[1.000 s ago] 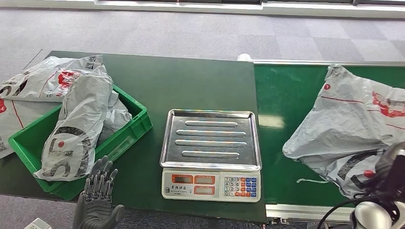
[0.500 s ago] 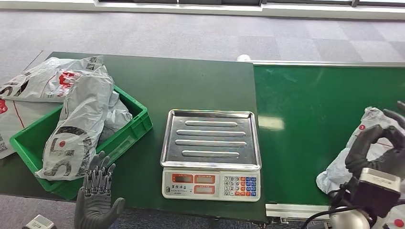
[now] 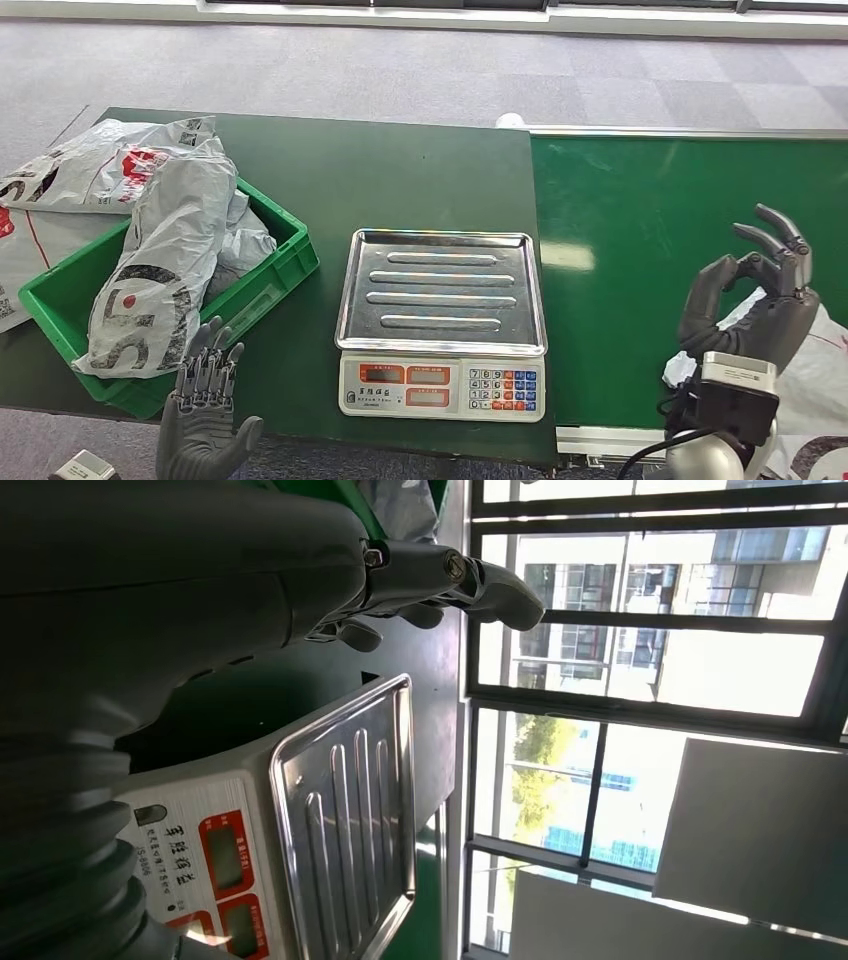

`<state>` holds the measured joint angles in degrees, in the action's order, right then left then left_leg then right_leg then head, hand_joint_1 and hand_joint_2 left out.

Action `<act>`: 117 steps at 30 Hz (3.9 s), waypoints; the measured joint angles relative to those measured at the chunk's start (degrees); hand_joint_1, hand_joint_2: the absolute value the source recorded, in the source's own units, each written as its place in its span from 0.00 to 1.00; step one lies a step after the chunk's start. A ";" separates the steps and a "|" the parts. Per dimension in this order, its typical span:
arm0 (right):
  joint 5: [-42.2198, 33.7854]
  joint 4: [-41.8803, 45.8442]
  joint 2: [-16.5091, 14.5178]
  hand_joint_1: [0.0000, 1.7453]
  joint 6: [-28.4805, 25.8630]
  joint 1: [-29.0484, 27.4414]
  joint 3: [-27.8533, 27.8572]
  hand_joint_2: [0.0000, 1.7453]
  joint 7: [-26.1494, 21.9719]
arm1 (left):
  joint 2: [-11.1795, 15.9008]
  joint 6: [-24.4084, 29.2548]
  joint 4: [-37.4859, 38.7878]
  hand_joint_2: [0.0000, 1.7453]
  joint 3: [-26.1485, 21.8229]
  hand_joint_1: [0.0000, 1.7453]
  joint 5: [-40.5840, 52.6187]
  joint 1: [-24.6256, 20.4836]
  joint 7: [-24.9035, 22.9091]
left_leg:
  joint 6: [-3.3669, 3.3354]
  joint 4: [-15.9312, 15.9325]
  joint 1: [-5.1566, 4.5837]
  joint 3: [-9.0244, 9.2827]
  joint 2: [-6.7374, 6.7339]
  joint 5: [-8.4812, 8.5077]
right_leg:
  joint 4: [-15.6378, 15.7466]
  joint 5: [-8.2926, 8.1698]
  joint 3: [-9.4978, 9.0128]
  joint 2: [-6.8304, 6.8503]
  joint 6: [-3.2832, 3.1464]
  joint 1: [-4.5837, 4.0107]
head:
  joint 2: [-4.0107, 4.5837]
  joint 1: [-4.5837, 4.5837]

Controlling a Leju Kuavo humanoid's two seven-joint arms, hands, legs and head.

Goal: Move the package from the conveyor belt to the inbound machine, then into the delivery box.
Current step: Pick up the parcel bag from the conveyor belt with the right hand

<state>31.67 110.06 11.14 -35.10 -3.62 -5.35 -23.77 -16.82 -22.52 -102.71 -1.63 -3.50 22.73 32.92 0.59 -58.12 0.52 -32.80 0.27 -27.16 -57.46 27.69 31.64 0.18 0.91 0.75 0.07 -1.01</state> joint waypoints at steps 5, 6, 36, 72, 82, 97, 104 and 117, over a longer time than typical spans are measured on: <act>7.40 -4.93 -0.19 1.00 3.79 4.86 -4.67 1.00 -0.25 | 0.83 2.55 0.05 1.00 0.52 0.00 1.07 -0.52 1.43 | 0.09 0.02 0.01 -0.22 -0.22 -0.06 | -0.01 -0.02 -0.01 -0.20 -0.03 -0.04 | 0.00 -0.01; 9.09 -6.38 -0.71 0.75 3.12 6.14 -6.26 1.00 -0.12 | 1.09 3.34 0.03 1.00 0.62 0.00 1.12 -0.59 1.69 | 0.11 0.02 0.01 -0.09 -0.23 -0.03 | -0.03 -0.03 0.00 -0.21 -0.05 -0.05 | 0.00 -0.02; 32.20 -3.71 -2.75 0.00 7.92 -7.48 26.08 1.00 25.65 | -0.53 0.34 -1.97 1.00 0.52 0.00 0.71 3.31 -0.90 | -0.02 -0.05 -0.13 0.06 0.19 -0.05 | 0.00 0.09 0.10 0.25 0.04 0.12 | 0.00 0.00; 14.97 -67.44 12.73 0.00 45.50 19.61 10.93 1.00 34.85 | 3.46 3.39 -1.79 1.00 -0.91 0.00 -3.02 2.85 -1.22 | -0.17 -0.07 -0.09 0.14 0.08 0.14 | 0.01 -0.13 0.03 0.13 0.17 0.07 | 0.00 -0.02; 15.35 -74.16 13.19 1.00 46.91 22.92 7.87 1.00 37.26 | 3.67 1.58 -0.84 1.00 -0.84 0.00 -1.62 2.78 -1.48 | -0.33 -0.08 -0.06 0.42 0.11 0.13 | 0.33 -0.18 -0.43 0.19 0.32 0.07 | 0.00 -0.01; 15.67 -74.36 13.23 1.00 46.72 22.77 7.80 1.00 37.48 | 3.73 0.76 0.13 1.00 -0.84 0.00 -1.22 2.23 -1.49 | -0.38 -0.12 -0.01 0.51 0.09 0.12 | 0.44 -0.27 -0.56 0.17 0.42 0.02 | 0.00 -0.02; 16.92 -72.78 12.32 1.00 37.08 21.74 8.33 1.00 35.03 | 3.60 0.04 0.07 1.00 -0.86 0.00 -1.11 2.14 -1.97 | -0.41 -0.12 -0.01 0.38 0.22 0.15 | 0.41 -0.28 -0.64 0.30 0.43 0.02 | 0.00 -0.01; -3.89 -33.64 -3.63 1.00 -5.17 12.45 30.81 1.00 -9.62 | -0.02 -1.32 -1.99 1.00 -1.92 0.00 0.02 2.32 -1.56 | -0.29 -0.08 -0.08 -0.13 0.51 0.30 | 0.23 -0.28 -0.02 0.53 0.33 0.09 | 0.00 -0.01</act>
<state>27.79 76.42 7.51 -40.27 8.83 25.46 -33.40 -16.84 -23.84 -104.69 -3.55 -3.49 25.05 31.35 0.29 -58.19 0.44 -32.92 0.79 -26.86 -57.23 27.41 31.61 0.71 1.24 0.84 0.07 -1.01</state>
